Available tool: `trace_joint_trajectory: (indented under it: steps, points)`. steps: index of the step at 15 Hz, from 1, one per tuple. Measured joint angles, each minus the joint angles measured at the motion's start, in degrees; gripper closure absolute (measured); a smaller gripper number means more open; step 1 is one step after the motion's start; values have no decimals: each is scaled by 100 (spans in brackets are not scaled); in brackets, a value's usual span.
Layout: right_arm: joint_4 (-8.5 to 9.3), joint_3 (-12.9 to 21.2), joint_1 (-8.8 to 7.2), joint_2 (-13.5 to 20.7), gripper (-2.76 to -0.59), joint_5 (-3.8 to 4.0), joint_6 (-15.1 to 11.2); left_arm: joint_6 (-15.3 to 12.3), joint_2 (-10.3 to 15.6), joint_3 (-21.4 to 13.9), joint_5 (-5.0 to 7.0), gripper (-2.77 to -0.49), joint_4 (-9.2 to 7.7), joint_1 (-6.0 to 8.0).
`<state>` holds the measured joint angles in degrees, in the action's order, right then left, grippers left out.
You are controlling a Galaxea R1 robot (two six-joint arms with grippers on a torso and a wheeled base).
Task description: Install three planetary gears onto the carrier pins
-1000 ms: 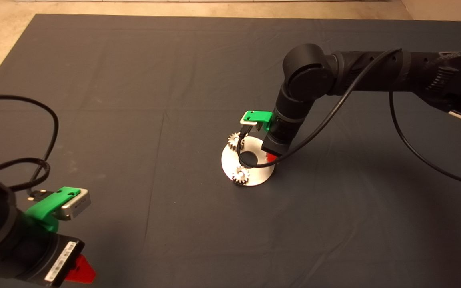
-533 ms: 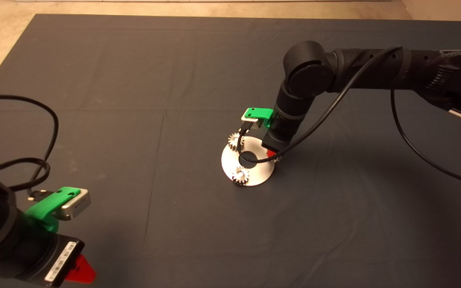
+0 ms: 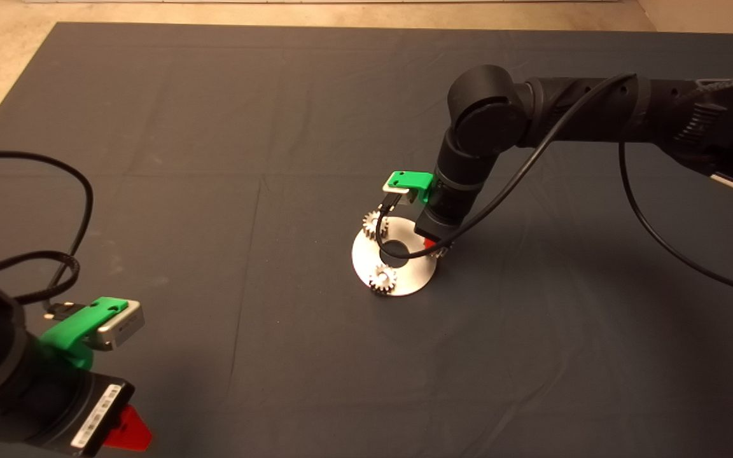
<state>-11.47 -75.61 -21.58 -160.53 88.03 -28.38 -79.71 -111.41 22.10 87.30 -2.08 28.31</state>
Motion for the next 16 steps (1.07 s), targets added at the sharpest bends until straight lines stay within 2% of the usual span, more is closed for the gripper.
trace_joint_trajectory:
  steps: [5,8,16]
  points:
    - [0,-10,-2,0,-102,1,-23,0,0,-24,0,-202,-3,0]
    - [-8,-24,-20,2,-102,-33,-45,0,0,-24,0,-202,-4,0]
    - [-52,-43,-38,2,-102,-34,-65,0,-2,-24,0,-202,-4,0]
